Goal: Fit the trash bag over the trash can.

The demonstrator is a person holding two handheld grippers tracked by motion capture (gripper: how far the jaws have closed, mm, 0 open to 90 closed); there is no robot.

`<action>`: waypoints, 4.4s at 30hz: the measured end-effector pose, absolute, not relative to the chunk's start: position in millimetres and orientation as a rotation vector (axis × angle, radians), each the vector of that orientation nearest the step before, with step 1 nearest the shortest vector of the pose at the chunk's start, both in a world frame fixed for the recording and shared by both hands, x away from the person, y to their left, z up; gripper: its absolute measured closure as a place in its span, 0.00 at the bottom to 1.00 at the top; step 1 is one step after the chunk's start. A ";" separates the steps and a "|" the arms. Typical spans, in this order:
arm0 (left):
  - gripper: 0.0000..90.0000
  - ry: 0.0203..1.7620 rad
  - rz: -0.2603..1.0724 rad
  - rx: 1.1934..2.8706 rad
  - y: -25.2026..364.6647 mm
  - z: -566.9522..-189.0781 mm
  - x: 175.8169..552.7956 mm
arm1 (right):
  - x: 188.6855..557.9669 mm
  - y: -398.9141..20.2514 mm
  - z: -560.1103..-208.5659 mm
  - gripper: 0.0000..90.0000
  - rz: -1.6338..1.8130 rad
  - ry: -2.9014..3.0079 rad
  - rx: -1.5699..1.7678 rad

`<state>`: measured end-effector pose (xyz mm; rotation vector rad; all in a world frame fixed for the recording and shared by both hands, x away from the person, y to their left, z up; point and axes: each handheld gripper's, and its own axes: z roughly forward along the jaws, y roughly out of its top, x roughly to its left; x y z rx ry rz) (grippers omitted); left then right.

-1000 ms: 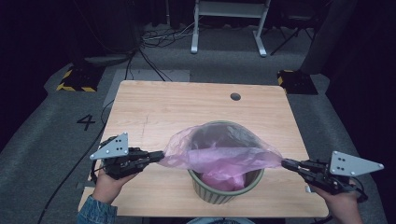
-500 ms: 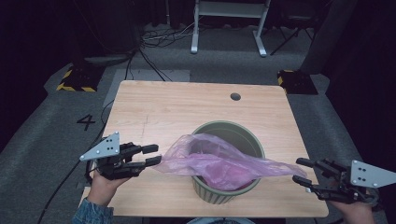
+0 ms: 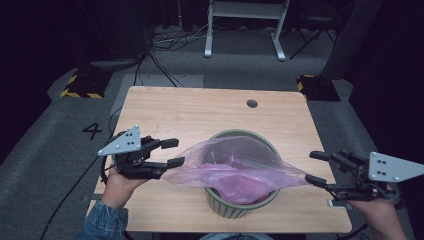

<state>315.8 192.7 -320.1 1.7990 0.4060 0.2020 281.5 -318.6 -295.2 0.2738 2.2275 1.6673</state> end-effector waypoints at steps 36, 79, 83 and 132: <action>0.99 0.705 0.090 1.985 155.5 -380.6 402.7 | 388.3 -294.3 -358.1 1.00 1.448 2.352 0.806; 0.47 0.789 0.095 1.781 218.8 -385.8 388.0 | 358.1 -304.7 -344.9 0.46 1.613 2.230 0.609; 0.65 0.732 0.072 1.847 196.7 -384.8 393.1 | 370.5 -283.8 -338.2 0.46 1.627 2.254 0.558; 1.00 0.328 0.188 1.849 169.8 -356.1 306.4 | 295.1 -281.0 -338.2 1.00 1.549 2.358 0.335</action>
